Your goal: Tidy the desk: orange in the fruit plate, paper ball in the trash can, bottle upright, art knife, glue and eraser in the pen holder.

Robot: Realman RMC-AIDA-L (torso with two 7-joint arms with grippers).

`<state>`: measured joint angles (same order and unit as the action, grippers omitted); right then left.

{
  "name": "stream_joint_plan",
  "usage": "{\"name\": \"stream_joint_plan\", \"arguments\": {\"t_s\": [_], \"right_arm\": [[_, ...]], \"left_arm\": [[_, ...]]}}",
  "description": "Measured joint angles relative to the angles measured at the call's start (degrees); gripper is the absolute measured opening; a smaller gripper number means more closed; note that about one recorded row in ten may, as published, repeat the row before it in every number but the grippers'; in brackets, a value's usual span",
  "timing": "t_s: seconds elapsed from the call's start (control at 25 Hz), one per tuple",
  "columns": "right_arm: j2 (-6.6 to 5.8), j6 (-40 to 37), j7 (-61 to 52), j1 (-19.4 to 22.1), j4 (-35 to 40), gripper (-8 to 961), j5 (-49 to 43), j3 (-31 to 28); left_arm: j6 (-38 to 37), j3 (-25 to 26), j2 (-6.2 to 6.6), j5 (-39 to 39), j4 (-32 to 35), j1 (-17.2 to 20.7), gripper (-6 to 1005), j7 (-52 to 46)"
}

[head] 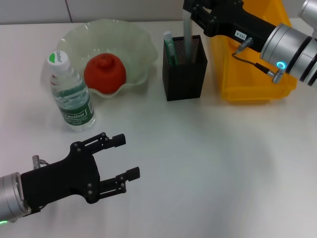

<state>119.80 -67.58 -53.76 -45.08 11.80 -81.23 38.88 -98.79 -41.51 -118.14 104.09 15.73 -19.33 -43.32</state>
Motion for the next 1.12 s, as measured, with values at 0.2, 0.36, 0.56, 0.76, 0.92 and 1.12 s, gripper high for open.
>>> {"name": "stream_joint_plan", "arguments": {"t_s": [0.2,0.36,0.56,0.76,0.92,1.12], "right_arm": [[-0.01,0.59,0.51,0.0,0.0,285,-0.26,-0.03],[-0.01,0.36,0.59,0.27,0.15,359,-0.15,-0.04],[-0.02,-0.61,0.41,0.78,0.04,581,0.07,-0.57],[-0.04,-3.64,0.29,2.08,0.31,745,1.31,-0.58],[-0.33,-10.36,0.04,4.0,0.65,775,1.53,-0.72],[-0.58,-19.67,-5.4,8.46,4.72,780,0.77,0.38]], "left_arm": [[-0.05,0.06,0.08,0.0,0.0,0.0,770,0.06],[-0.08,0.12,0.12,0.01,0.0,0.0,770,0.06],[-0.09,-0.07,0.11,0.05,0.0,0.0,770,-0.14],[-0.09,-0.2,0.1,0.07,0.0,-0.01,770,-0.24],[-0.09,-0.23,0.11,0.07,0.0,0.05,770,-0.3],[-0.19,-0.33,0.11,0.06,0.0,0.07,770,-0.42]]}}
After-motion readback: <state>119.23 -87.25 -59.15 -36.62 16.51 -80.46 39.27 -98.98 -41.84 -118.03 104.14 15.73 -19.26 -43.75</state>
